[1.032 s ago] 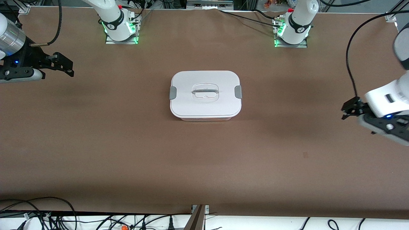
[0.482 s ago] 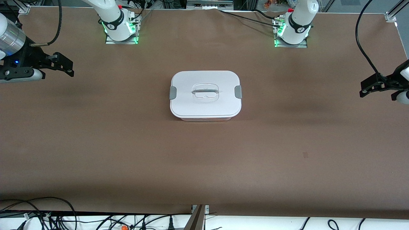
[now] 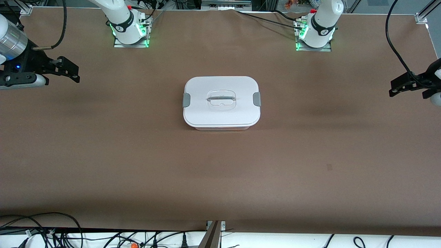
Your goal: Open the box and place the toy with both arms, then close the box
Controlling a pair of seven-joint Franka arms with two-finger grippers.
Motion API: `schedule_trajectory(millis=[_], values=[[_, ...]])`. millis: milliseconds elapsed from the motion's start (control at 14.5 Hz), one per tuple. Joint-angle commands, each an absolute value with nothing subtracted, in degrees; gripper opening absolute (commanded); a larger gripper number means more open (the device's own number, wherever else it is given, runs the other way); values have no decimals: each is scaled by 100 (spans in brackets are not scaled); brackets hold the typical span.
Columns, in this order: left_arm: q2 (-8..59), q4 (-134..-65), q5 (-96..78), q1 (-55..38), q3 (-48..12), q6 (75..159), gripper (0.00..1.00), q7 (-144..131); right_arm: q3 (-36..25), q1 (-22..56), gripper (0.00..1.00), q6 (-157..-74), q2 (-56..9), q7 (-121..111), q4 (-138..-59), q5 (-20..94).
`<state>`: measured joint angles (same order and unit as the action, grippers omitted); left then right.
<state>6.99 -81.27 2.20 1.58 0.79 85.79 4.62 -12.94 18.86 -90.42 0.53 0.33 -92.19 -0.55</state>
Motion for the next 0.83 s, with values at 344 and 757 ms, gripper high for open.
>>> schedule_trajectory(millis=[344,757], values=[[755,-8210,-176,343,53,8385,100,53,-1222,1811,100,-8921,26,97,-9105,-44],[809,-8103,-97,316,44,8279,100,61,-1222,1811,100,-8921,26,88,-9105,-44]])
